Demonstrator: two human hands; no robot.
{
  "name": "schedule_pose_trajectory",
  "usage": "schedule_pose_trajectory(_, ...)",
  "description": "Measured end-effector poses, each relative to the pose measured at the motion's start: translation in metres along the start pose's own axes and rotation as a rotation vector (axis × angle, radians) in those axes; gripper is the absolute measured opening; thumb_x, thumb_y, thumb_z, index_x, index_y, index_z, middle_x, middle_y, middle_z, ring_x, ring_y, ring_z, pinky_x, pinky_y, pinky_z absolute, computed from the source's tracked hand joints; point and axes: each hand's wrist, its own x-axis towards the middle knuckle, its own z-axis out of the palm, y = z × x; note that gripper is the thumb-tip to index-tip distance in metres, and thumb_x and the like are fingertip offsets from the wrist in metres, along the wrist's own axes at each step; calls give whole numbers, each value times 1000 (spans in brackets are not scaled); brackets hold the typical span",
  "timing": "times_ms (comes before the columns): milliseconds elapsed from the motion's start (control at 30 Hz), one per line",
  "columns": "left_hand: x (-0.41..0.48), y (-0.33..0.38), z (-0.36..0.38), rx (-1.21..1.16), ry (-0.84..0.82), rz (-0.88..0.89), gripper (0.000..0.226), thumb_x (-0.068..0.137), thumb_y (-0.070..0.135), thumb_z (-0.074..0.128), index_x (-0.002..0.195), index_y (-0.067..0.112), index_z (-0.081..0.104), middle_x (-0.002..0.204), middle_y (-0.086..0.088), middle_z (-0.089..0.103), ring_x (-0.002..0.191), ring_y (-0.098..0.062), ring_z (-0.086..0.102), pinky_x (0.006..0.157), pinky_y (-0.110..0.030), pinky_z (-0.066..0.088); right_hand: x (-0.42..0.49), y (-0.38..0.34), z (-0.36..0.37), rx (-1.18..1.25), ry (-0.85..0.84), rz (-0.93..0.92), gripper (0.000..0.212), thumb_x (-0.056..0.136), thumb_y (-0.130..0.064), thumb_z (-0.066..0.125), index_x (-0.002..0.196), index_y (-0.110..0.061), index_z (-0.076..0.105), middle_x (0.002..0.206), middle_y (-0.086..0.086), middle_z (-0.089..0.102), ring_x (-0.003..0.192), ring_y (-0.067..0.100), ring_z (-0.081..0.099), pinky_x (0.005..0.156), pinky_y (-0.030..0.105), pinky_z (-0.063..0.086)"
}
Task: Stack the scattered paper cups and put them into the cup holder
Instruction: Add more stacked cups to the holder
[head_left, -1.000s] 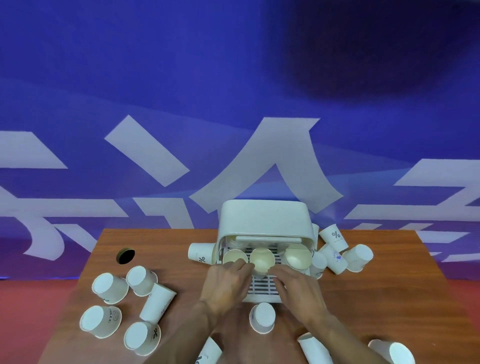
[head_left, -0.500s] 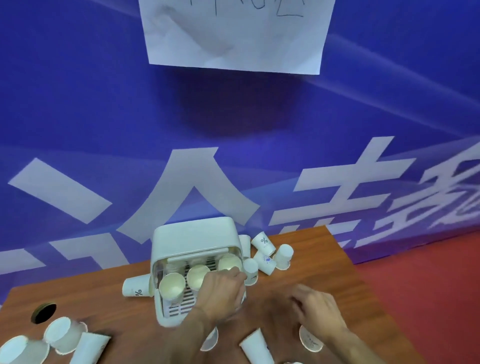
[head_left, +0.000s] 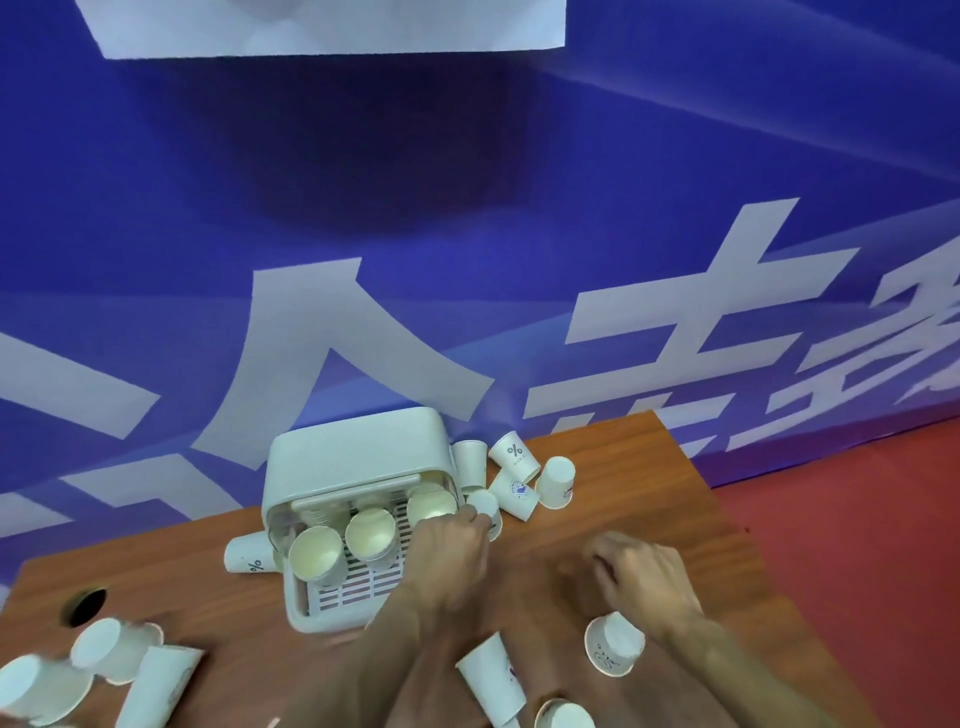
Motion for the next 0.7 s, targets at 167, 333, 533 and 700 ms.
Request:
schedule_pose_trajectory(167,33,13,18,-44,-30,-88,23,96,30,38,99,23,60,99,0,62,78,-29,63,58,-33,32,32,18,6,25,-57,-79,21,87,-33,50,104,-37,62,104,-21,66,90,7,66,71,27,47)
schedule_pose_trajectory(333,85,20,29,-46,-39,-194,20,94,30,43,98,24,62,96,2,63,74,-26,65,54,-30,34,74,37,0,16,-59,-170,25,90,-33,45,107,-37,63,109,-19,65,98,7,64,77,27,46)
schedule_pose_trajectory(533,133,16,44,2,-104,-281,24,90,22,48,112,24,59,101,0,64,80,-26,66,57,-28,33,157,33,-13,20,-75,-317,27,94,-32,45,114,-34,64,111,-16,65,97,13,63,72,29,41)
schedule_pose_trajectory(700,149,9,57,32,-190,-333,25,91,20,49,112,23,62,102,1,66,89,-22,66,64,-27,35,214,3,-2,-80,-78,-504,27,95,-34,47,114,-30,66,108,-12,68,105,14,55,78,31,45)
